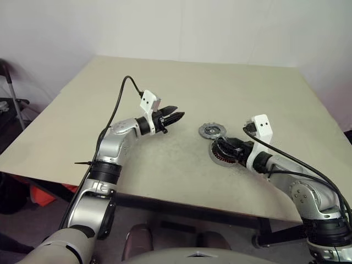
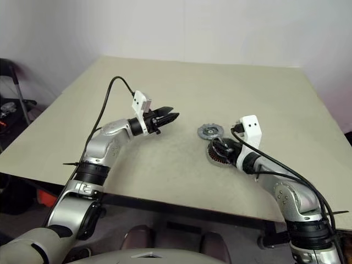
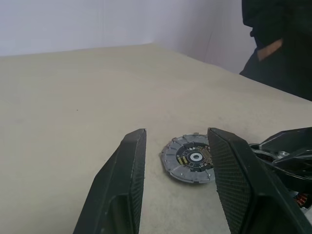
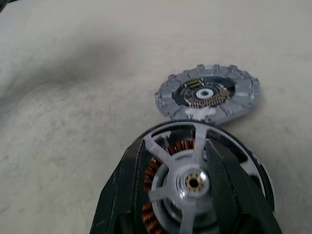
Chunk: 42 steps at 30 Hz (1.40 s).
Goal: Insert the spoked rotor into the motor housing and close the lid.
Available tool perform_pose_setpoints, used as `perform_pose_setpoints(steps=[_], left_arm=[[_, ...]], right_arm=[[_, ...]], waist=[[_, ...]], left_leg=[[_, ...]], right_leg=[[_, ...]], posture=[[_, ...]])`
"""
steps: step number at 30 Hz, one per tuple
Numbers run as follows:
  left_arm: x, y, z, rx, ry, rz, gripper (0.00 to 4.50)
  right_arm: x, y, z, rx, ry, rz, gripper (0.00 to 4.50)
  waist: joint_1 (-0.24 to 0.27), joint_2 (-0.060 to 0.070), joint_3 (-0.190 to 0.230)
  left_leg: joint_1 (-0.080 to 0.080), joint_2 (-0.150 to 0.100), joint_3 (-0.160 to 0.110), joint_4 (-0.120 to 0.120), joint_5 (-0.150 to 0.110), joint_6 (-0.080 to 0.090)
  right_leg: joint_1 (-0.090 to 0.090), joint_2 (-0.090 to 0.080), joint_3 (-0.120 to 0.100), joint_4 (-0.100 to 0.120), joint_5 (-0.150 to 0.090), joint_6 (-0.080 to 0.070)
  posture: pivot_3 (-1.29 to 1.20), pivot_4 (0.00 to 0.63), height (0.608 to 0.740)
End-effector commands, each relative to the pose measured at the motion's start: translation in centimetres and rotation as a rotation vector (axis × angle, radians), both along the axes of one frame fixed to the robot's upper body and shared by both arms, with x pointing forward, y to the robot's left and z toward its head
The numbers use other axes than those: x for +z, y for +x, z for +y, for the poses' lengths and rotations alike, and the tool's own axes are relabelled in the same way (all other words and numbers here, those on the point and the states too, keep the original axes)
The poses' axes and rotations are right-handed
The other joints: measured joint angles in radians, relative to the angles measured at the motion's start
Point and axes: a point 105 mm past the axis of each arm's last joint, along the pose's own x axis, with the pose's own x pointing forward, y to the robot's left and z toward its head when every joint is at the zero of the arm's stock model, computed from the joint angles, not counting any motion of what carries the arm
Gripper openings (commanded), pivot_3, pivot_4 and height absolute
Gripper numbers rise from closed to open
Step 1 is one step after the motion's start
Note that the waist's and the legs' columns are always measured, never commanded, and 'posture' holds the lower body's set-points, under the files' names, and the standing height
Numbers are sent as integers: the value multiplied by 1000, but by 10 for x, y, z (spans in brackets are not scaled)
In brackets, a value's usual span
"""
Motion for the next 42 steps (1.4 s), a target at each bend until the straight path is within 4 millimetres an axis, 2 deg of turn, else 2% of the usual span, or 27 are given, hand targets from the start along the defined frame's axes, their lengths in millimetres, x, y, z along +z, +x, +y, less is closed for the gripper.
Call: perform_pose_setpoints(steps=[1,12,20,28,32,36,42], left_arm=[[15,1,2,3,-11,-63,2124],[13,1,-1,-1,-8,-58,2124],[12,1,0,2,-3,-60,2124],[12,2,-1,0,-1,-63,2124],[12,2,-1,-3,-2,-63,2124],[12,2,-2,-7,-3,-63,2124],[13,3,-1,0,1,-68,2124]], right_arm=[[8,-4,2,8,18,-22,2134],[26,6,17,26,68,-91,2134],[41,16,2,-13,26,-181,2134],[61,1,4,78,42,-232,2134],[66,0,3,74,39,-247,2134],[60,1,0,67,3,-236,2134],[22,11,-10,30,-95,-148,2134]], waist=[[0,0,0],[-4,0,0],[-2,0,0],[-2,1,0],[-2,1,0],[-2,1,0],[-2,1,0]], left_leg=[[0,0,0,0,0,0],[2,0,0,0,0,0],[1,0,0,0,0,0],[1,0,0,0,0,0],[2,0,0,0,0,0],[2,0,0,0,0,0],[1,0,0,0,0,0]], right_leg=[[1,0,0,0,0,0],[1,0,0,0,1,-1],[1,0,0,0,1,-1],[1,0,0,0,1,-1],[1,0,0,0,1,-1],[1,0,0,0,1,-1],[1,0,0,0,1,-1]], posture=[[0,0,740],[0,0,740],[0,0,740],[0,0,740],[0,0,740],[0,0,740],[0,0,740]])
